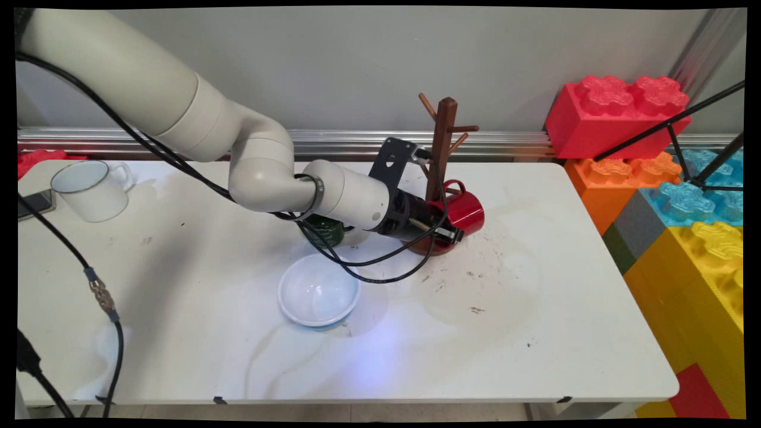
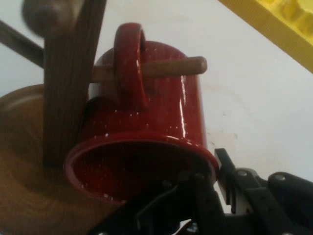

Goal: Place the picked object on the table

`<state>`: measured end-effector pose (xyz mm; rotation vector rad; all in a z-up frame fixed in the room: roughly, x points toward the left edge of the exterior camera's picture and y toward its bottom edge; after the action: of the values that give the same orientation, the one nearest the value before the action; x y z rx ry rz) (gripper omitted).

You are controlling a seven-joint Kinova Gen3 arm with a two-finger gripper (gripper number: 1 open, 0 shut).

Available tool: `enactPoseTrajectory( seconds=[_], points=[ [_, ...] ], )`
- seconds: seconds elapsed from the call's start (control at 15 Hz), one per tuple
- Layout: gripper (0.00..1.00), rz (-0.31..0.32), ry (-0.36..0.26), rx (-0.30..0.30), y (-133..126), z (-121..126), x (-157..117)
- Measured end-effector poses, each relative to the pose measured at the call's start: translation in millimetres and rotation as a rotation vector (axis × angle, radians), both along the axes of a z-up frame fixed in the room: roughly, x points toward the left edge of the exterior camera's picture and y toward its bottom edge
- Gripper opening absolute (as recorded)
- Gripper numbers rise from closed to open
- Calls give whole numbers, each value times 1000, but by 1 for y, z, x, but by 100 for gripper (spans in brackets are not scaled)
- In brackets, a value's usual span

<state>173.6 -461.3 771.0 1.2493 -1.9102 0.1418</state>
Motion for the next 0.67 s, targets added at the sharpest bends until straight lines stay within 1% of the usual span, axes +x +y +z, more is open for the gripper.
enactPoseTrajectory(
  seconds=[0.67],
  points=[
    [0, 28, -6, 11, 4, 4, 7]
  ],
)
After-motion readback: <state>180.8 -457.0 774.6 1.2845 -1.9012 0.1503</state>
